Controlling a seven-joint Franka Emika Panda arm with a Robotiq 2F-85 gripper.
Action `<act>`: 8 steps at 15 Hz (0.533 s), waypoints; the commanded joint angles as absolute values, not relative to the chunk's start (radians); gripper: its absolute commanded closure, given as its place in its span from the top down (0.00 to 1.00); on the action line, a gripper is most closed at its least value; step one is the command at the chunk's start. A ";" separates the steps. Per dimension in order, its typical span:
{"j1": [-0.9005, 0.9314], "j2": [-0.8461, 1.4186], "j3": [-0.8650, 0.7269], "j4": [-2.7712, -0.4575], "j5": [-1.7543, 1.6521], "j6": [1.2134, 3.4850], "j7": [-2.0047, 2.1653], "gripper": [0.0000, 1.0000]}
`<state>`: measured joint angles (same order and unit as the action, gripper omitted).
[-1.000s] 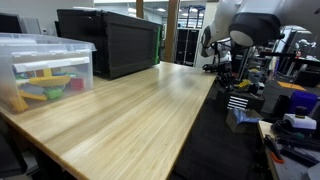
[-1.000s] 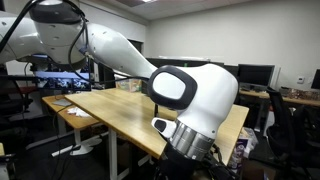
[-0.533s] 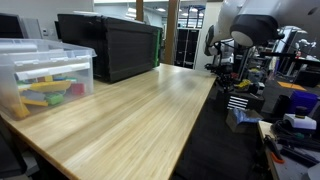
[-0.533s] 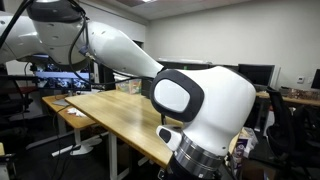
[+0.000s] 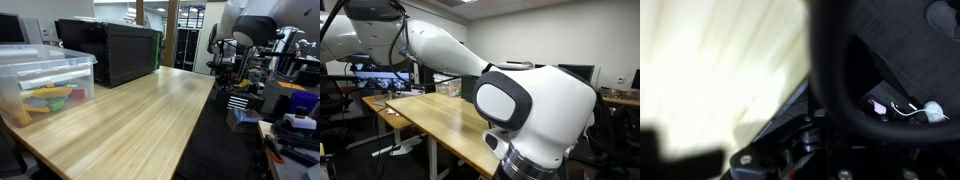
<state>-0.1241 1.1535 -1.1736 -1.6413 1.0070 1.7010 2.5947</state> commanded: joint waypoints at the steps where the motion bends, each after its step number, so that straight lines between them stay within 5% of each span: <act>1: -0.152 1.131 -1.170 -1.610 1.064 1.711 2.614 0.00; 8: -0.264 0.967 -1.035 -1.624 0.979 1.871 2.598 0.00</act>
<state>-0.2108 1.0767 -1.1084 -1.5980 1.0232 1.8014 2.5964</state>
